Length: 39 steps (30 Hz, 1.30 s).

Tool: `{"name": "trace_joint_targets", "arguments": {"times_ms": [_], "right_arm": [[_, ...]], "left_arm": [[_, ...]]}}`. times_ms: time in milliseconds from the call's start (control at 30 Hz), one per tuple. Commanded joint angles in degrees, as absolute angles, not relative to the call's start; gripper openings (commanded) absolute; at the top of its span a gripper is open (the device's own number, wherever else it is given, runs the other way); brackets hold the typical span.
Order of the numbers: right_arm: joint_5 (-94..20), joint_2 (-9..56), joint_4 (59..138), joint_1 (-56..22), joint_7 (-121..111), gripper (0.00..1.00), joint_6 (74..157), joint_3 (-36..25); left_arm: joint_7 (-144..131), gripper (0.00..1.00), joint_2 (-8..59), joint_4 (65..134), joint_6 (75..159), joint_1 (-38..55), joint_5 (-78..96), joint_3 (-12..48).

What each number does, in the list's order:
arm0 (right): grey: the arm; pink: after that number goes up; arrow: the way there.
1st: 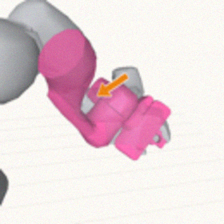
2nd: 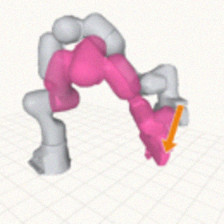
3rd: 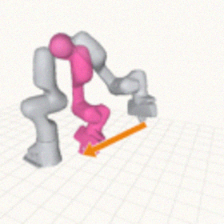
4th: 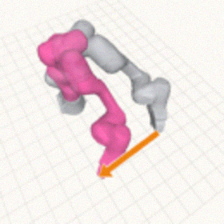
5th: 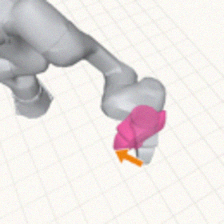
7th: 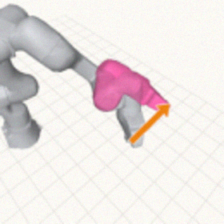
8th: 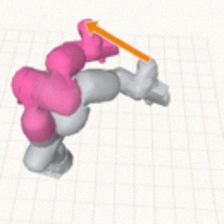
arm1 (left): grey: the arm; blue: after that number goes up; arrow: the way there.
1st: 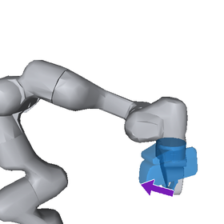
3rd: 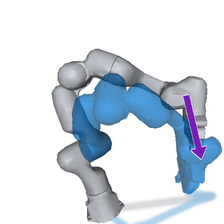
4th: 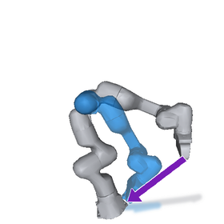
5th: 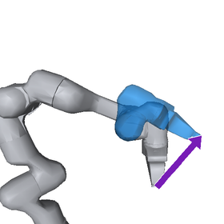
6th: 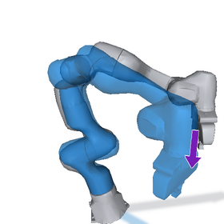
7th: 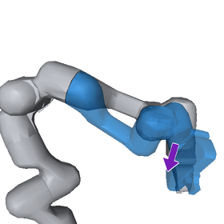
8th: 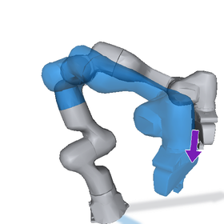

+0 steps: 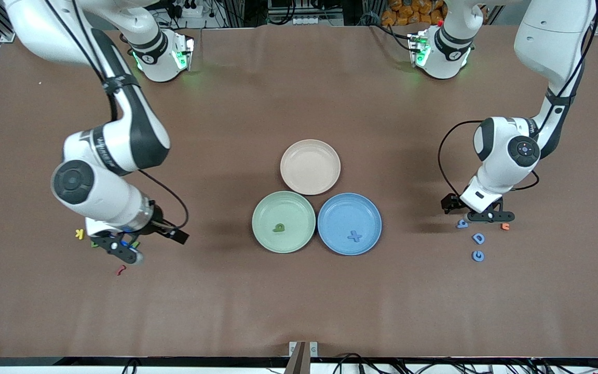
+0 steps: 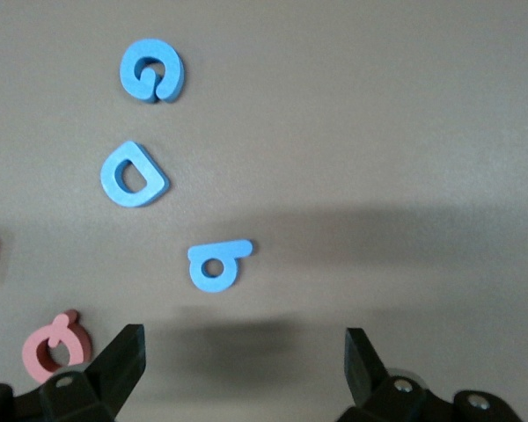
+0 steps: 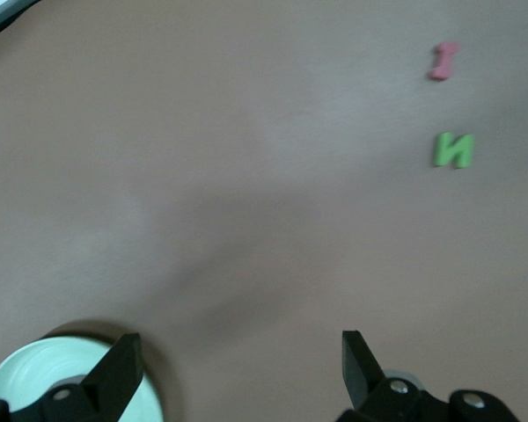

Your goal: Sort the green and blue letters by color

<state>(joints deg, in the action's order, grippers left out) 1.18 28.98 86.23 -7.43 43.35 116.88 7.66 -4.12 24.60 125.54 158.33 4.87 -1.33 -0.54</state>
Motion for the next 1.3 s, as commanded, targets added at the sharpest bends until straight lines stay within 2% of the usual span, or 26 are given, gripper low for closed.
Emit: {"name": "trace_joint_targets", "arguments": {"times_ms": [0, 267, 600, 867, 1067, 1267], "right_arm": [[0.18, 24.26, 93.16, -3.79, 38.25, 1.0, 117.33, 8.44], [0.26, 22.68, 96.85, 0.08, 31.47, 1.0, 117.95, 8.26], [0.79, 22.5, 99.75, 3.69, 27.16, 1.0, 120.23, 7.56], [1.05, 22.5, 104.32, 7.38, 20.75, 1.0, 127.08, 7.47], [1.14, 22.94, 108.89, 7.47, 20.04, 1.0, 136.22, 5.98], [1.23, 25.83, 109.42, 7.3, 20.21, 0.97, 140.97, 5.45]], "left_arm": [[-3.69, 1.0, 27.24, 122.52, 158.03, 3.69, -2.46, 0.26], [-2.37, 1.0, 31.37, 117.16, 156.63, 1.67, -2.46, 0.35], [-2.72, 1.0, 33.14, 110.57, 143.18, 1.41, 1.31, 0.44], [-3.43, 1.0, 33.13, 110.57, 142.65, 1.76, 1.41, 0.44], [-3.25, 1.0, 34.19, 109.87, 142.65, 1.76, 1.41, 0.44], [-3.52, 1.0, 34.89, 109.34, 142.65, 2.11, 2.2, 0.44]]}}
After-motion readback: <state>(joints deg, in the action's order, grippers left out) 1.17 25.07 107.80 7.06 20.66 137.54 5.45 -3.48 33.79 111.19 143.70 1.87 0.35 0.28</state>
